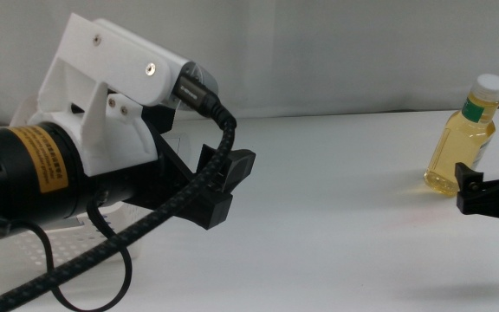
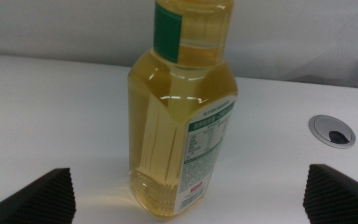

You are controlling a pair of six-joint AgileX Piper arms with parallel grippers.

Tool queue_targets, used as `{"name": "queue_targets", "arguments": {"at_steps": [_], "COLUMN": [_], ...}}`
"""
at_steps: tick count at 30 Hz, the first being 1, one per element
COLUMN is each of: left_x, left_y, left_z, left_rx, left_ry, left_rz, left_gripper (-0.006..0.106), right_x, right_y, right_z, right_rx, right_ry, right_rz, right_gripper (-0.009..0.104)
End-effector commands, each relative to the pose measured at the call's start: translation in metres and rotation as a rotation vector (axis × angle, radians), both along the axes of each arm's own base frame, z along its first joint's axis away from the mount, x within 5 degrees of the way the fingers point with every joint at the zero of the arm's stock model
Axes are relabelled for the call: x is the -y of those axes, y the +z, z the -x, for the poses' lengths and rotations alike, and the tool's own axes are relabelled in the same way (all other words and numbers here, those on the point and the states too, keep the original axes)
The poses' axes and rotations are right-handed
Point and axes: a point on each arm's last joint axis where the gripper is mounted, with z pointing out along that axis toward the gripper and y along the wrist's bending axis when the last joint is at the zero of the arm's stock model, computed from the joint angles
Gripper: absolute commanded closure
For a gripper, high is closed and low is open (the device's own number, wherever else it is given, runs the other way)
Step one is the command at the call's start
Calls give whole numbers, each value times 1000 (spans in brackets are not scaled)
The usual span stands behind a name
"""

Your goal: Use arms to grab the bottles and put them into the dustbin to the left of the table.

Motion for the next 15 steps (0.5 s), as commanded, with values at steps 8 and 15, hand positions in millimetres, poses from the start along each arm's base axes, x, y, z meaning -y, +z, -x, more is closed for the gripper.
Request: {"name": "queue_targets", "arguments": {"at_steps": [8, 15], "left_x": [1, 1], "left_y": [-2, -2], "left_z": [1, 1], "left_rx": [-10, -10], "left_ry": [-4, -4], "left_rz": [-5, -5], "left_gripper": [14, 14], "right_x": [-9, -13], "right_y": [-16, -20], "right_z": [-25, -43], "right_rx": [-32, -28], "right_ry": [47, 47], "right_rz": [49, 52], "right_gripper": [-8, -8]}}
